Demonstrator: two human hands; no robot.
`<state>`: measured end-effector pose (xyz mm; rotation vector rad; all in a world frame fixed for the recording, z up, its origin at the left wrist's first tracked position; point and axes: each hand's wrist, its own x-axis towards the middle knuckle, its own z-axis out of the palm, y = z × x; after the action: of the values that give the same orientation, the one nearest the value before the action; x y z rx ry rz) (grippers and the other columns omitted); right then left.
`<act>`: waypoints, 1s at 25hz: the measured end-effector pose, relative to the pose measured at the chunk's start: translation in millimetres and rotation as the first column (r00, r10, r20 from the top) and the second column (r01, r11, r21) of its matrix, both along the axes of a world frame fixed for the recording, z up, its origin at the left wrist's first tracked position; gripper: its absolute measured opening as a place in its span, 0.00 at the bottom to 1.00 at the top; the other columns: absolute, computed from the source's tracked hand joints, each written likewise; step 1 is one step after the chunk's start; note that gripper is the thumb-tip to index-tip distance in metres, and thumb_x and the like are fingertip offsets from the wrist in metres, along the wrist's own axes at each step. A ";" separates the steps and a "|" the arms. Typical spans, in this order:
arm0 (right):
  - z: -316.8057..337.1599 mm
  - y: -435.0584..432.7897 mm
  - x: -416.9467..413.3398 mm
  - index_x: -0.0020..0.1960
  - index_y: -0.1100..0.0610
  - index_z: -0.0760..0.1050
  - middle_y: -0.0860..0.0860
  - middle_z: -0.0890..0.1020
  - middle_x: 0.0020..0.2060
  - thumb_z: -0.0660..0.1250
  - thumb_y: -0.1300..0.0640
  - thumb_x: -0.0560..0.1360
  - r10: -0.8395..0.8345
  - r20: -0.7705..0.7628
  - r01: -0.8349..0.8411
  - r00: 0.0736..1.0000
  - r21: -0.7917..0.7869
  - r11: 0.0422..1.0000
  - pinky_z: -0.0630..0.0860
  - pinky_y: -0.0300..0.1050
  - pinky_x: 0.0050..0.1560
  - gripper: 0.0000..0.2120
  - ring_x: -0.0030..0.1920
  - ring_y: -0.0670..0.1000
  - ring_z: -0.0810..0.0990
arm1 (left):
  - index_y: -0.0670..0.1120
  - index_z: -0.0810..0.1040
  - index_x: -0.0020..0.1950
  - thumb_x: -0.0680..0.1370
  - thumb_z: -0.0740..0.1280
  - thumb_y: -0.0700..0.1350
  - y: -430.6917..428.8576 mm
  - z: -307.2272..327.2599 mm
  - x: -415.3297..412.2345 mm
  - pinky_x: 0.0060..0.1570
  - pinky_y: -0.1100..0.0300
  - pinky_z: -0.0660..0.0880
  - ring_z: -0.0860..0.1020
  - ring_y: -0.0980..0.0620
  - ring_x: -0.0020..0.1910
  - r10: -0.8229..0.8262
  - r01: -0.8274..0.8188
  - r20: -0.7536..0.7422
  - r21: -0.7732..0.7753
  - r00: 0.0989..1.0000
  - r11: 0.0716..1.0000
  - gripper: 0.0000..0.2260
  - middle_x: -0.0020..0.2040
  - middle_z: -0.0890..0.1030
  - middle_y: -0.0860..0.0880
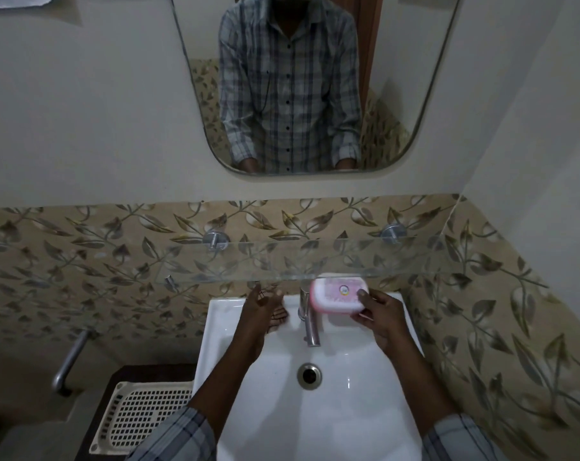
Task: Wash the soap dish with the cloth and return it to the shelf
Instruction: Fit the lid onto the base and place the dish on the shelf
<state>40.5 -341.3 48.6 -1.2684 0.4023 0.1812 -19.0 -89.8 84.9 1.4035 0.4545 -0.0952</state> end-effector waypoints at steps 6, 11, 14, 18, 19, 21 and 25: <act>-61.1 -40.3 43.6 0.37 0.56 0.75 0.59 0.78 0.41 0.70 0.63 0.76 -0.217 -0.145 0.165 0.965 -0.308 0.937 0.75 0.47 0.34 0.10 0.36 0.54 0.76 | 0.45 0.64 0.76 0.80 0.67 0.45 34.1 -35.1 -34.0 0.68 0.45 0.69 0.74 0.42 0.65 0.143 -0.144 -0.157 0.007 0.977 0.990 0.25 0.67 0.75 0.40; -94.0 -19.5 54.8 0.35 0.66 0.79 0.60 0.80 0.33 0.74 0.57 0.73 -0.145 -0.145 0.018 0.979 -0.643 0.766 0.81 0.59 0.43 0.13 0.41 0.65 0.83 | 0.46 0.61 0.78 0.79 0.68 0.47 44.1 -53.9 -36.1 0.68 0.45 0.70 0.73 0.43 0.65 0.160 -0.160 -0.190 0.016 0.969 0.987 0.29 0.70 0.73 0.39; -94.5 -16.1 56.5 0.47 0.73 0.80 0.68 0.83 0.45 0.71 0.56 0.76 -0.132 -0.141 -0.002 0.981 -0.691 0.723 0.70 0.45 0.43 0.17 0.50 0.65 0.82 | 0.46 0.61 0.78 0.79 0.68 0.47 43.4 -57.0 -36.4 0.69 0.45 0.69 0.73 0.42 0.66 0.157 -0.153 -0.206 0.035 0.966 0.988 0.30 0.70 0.73 0.39; -99.2 -17.4 61.1 0.48 0.71 0.77 0.66 0.80 0.47 0.74 0.54 0.73 -0.135 -0.182 -0.009 0.974 -0.629 0.778 0.79 0.54 0.50 0.19 0.50 0.63 0.81 | 0.46 0.63 0.77 0.80 0.67 0.46 38.8 -57.1 -36.1 0.68 0.44 0.70 0.73 0.42 0.65 0.165 -0.157 -0.222 0.054 0.961 0.986 0.27 0.67 0.74 0.39; -104.3 -19.6 65.2 0.46 0.69 0.76 0.64 0.79 0.44 0.75 0.54 0.72 -0.146 -0.190 -0.002 0.971 -0.615 0.789 0.81 0.60 0.50 0.17 0.47 0.62 0.81 | 0.46 0.64 0.76 0.80 0.67 0.45 36.2 -55.9 -34.4 0.67 0.45 0.70 0.74 0.43 0.64 0.154 -0.146 -0.223 0.054 0.962 0.988 0.25 0.65 0.75 0.40; -103.1 -23.5 69.6 0.48 0.71 0.76 0.64 0.79 0.45 0.75 0.57 0.73 -0.137 -0.217 -0.016 0.967 -0.582 0.813 0.82 0.63 0.46 0.16 0.44 0.63 0.80 | 0.49 0.68 0.72 0.81 0.66 0.44 29.0 -55.2 -30.5 0.64 0.48 0.72 0.76 0.44 0.60 0.136 -0.129 -0.209 0.045 0.968 0.991 0.20 0.61 0.77 0.44; -88.5 -22.2 63.8 0.49 0.70 0.77 0.69 0.80 0.51 0.71 0.63 0.75 -0.099 -0.248 -0.036 0.964 -0.489 0.872 0.81 0.65 0.47 0.09 0.44 0.64 0.79 | 0.48 0.80 0.58 0.79 0.64 0.38 24.9 -63.3 -17.0 0.50 0.61 0.75 0.79 0.52 0.52 0.122 -0.089 -0.167 0.195 0.978 0.977 0.11 0.58 0.83 0.46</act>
<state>104.3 -363.5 -40.0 -1.7465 0.7344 0.2313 -36.1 -64.9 21.6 1.5590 0.7009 -0.0935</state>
